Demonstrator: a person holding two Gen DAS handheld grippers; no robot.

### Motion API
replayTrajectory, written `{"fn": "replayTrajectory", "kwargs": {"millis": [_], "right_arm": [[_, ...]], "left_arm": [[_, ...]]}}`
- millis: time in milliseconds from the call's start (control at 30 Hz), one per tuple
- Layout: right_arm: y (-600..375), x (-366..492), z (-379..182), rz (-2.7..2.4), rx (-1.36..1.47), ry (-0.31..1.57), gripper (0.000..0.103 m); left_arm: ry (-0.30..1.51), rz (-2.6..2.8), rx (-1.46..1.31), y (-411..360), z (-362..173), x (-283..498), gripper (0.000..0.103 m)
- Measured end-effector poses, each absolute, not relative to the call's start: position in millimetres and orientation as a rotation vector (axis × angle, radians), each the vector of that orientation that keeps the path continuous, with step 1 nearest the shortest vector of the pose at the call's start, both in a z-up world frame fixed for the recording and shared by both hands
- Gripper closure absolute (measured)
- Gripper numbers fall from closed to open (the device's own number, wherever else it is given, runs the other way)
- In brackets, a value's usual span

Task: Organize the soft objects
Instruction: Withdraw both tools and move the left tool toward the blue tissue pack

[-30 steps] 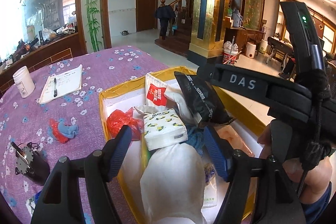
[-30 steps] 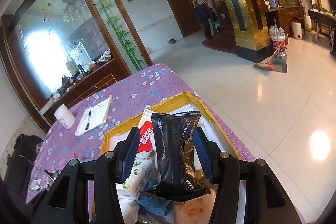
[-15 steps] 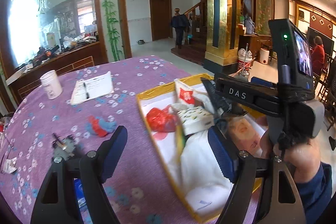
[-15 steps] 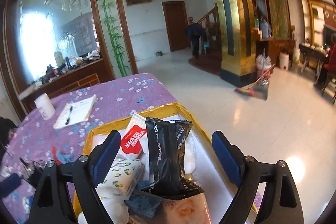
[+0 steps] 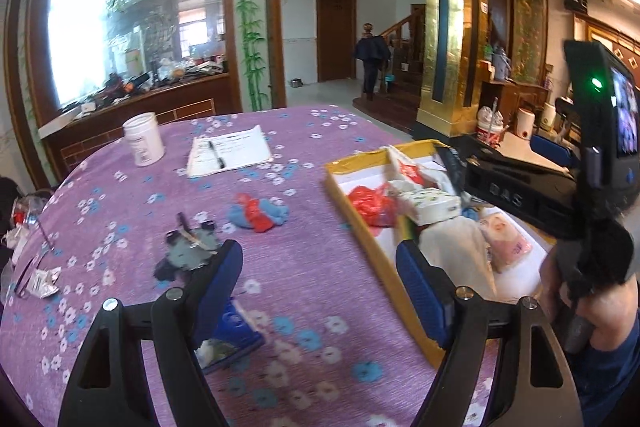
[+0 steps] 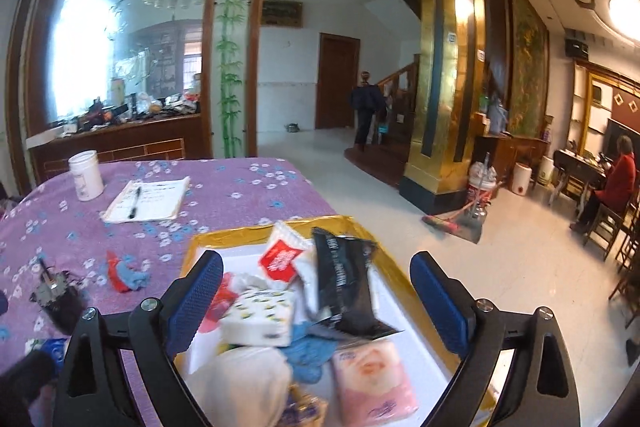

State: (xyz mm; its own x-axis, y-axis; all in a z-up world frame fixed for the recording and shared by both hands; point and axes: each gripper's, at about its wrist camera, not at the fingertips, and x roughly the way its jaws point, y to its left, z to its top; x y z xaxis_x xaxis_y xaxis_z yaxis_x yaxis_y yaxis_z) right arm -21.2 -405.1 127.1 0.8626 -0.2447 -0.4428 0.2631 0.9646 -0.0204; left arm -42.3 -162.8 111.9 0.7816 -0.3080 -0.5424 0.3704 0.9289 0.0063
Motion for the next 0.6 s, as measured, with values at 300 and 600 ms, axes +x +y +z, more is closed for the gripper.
{"fn": "replayTrajectory", "kwargs": {"millis": [300, 600], "right_arm": [[-355, -34, 138, -0.17, -0.015, 0.421, 0.007], [-305, -56, 133, 0.068, -0.073, 0.408, 0.007]], "left_arm": [[0.577, -0.277, 0.035, -103, 109, -42, 0.025], [0.613, -0.158, 0.016, -42, 101, -39, 0.023]]}}
